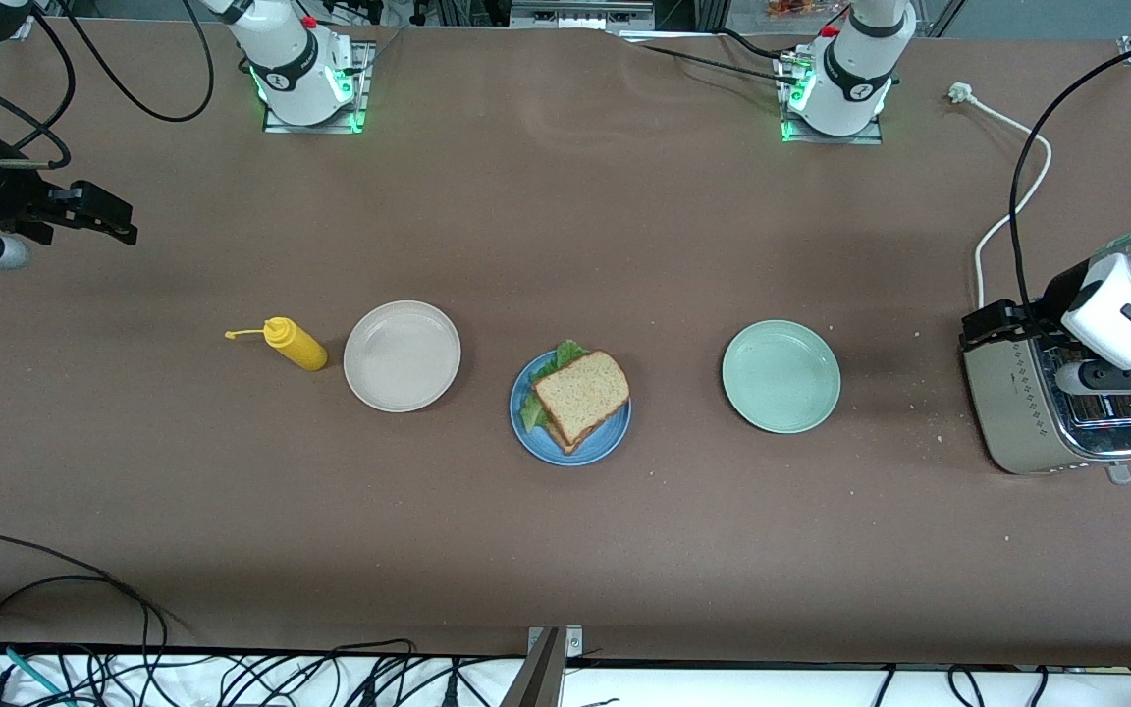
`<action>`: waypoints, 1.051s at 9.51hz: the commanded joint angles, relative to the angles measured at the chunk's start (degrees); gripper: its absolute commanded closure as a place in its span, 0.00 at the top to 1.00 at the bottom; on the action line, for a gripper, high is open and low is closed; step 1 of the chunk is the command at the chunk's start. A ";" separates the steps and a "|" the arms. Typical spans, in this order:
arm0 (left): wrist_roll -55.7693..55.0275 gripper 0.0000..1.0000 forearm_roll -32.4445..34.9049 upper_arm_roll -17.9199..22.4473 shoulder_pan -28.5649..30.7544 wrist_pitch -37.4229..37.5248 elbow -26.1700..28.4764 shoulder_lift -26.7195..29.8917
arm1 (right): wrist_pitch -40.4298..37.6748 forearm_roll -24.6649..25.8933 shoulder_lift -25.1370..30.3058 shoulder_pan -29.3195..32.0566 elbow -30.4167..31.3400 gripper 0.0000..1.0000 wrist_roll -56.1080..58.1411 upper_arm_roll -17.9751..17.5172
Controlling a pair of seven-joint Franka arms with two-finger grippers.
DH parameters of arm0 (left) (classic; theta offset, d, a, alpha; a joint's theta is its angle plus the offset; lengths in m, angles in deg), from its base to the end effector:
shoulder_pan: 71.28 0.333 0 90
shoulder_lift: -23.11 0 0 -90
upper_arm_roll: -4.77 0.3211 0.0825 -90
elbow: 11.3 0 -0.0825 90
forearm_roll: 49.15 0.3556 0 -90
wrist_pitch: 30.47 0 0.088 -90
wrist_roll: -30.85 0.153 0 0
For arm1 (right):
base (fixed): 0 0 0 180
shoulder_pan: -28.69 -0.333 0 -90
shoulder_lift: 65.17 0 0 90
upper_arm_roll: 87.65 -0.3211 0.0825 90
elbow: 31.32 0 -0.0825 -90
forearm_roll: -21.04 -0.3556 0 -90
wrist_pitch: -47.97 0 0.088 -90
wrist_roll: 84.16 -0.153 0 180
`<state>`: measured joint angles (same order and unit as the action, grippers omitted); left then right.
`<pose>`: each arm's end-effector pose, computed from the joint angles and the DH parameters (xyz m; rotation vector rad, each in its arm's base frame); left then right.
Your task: Make sandwich in blue plate with both arms
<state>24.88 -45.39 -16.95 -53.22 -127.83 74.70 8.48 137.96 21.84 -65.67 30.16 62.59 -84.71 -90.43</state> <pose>0.6026 -0.0078 0.4898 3.1148 0.0623 -0.0643 0.5221 0.0097 0.5490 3.1244 0.0216 -0.1202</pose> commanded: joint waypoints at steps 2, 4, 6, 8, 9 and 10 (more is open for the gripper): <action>2.28 1.00 -0.33 -0.07 0.31 0.33 0.22 1.19 | -0.25 0.52 -0.47 0.20 -1.27 1.00 -0.15 -0.47; 2.11 1.00 -0.42 0.10 0.39 0.42 -0.57 1.27 | -0.25 0.52 -0.47 0.20 -1.27 1.00 -0.15 -0.47; 2.02 1.00 -0.42 -0.16 0.39 0.33 -0.75 1.36 | -0.25 0.52 -0.47 0.20 -1.27 1.00 -0.15 -0.47; 2.02 1.00 -0.42 -0.16 0.40 0.42 -0.84 1.36 | -0.25 0.52 -0.47 0.20 -1.27 1.00 -0.15 -0.47; 2.02 1.00 -0.42 -0.16 0.31 0.33 -0.92 1.36 | -0.25 0.52 -0.47 0.20 -1.27 1.00 -0.15 -0.47; 2.02 1.00 -0.51 -0.16 0.31 0.42 -1.36 1.36 | -0.25 0.52 -0.47 0.20 -1.27 1.00 -0.15 -0.47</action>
<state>25.57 -45.39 -16.95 -53.20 -127.88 73.98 9.07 137.96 21.84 -65.67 30.16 62.59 -84.71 -90.45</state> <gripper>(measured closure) 0.000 0.000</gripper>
